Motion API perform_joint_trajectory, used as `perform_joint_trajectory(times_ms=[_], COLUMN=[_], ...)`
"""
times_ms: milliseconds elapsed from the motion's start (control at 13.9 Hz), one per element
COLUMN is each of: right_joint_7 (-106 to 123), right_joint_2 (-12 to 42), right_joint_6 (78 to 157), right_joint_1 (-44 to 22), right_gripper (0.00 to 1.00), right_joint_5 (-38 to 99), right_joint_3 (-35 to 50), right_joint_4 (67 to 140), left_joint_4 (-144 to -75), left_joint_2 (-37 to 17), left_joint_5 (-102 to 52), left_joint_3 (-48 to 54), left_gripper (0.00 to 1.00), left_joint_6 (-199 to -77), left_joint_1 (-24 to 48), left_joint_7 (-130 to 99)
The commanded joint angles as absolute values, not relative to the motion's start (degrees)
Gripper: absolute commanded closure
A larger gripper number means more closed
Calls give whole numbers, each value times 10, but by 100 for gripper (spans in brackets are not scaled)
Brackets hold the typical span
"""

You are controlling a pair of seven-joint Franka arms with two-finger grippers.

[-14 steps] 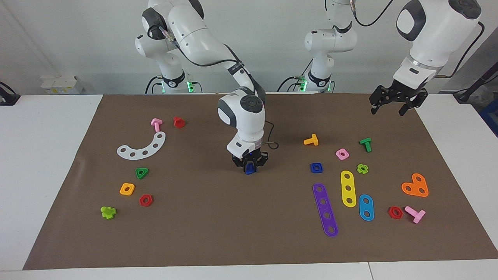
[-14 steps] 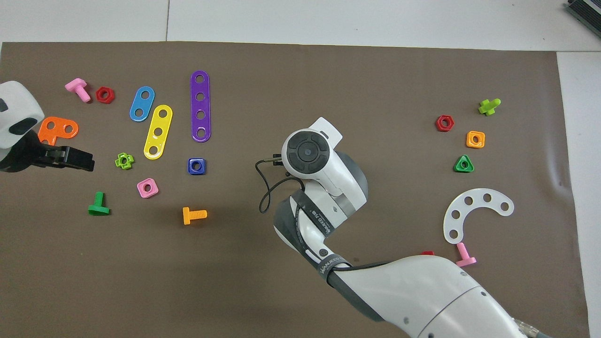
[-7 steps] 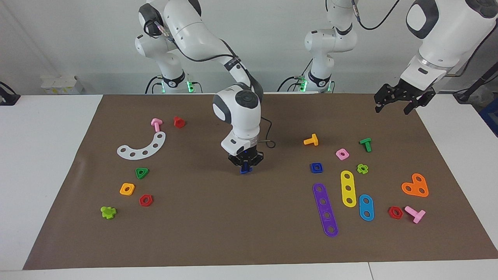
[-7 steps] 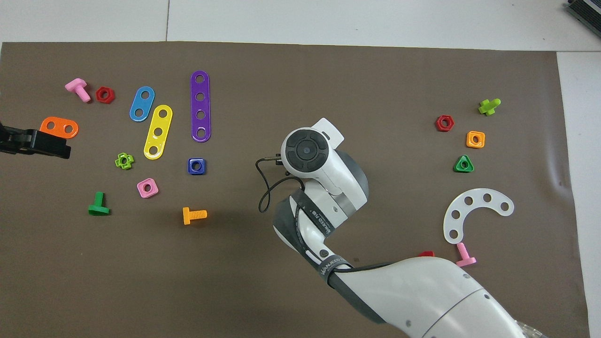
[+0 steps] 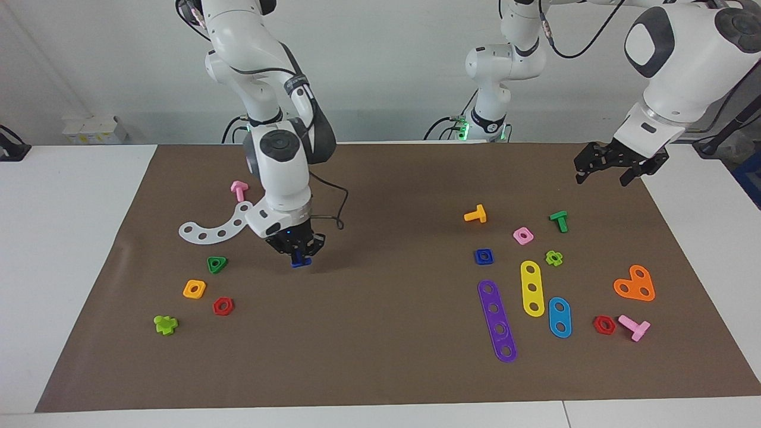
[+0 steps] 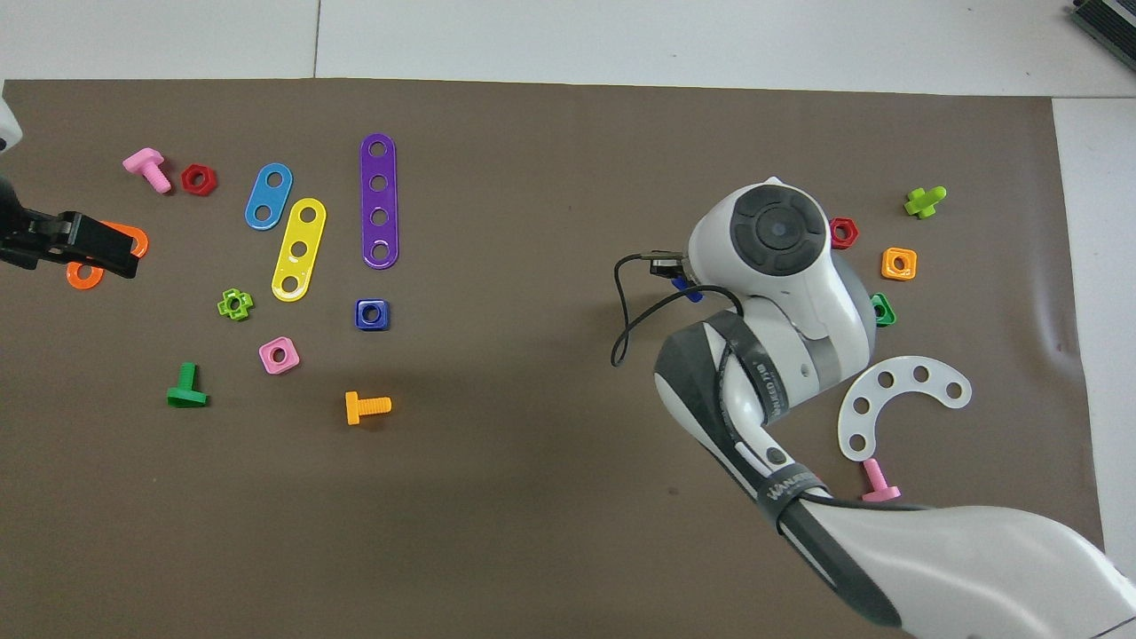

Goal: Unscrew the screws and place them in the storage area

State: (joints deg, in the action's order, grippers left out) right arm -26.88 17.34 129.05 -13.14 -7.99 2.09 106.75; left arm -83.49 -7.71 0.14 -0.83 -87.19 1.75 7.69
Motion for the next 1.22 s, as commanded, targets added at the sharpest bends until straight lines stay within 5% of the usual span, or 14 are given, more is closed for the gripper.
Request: perform_joint_trajectory(times_ms=[0, 431, 503, 575, 647, 1150], right_joint_7=[-251, -186, -184, -185, -187, -180], right_joint_2=[158, 156, 157, 157, 157, 74], right_joint_6=[1308, 1377, 1377, 1376, 1376, 1281], right_joint_1=[-88, -34, -28, -30, -30, -25], right_gripper=[100, 100, 72, 26, 6, 3], right_joint_5=[-80, -55, -55, -55, -55, -54], right_joint_3=[29, 30, 30, 30, 30, 30], right_joint_4=[1107, 1183, 1183, 1179, 1177, 1117], left_joint_4=[-858, -872, -872, -872, -871, -871], left_joint_2=[-62, -53, -53, -53, -53, -53], left_joint_5=[17, 17, 17, 17, 17, 17], left_joint_3=[-4, -4, -4, -4, -4, -4], left_gripper=[0, 0, 0, 0, 0, 0], left_joint_6=[-885, -886, -885, -885, -886, -887], left_joint_1=[14, 12, 12, 13, 14, 12], left_joint_7=[70, 69, 69, 69, 69, 71])
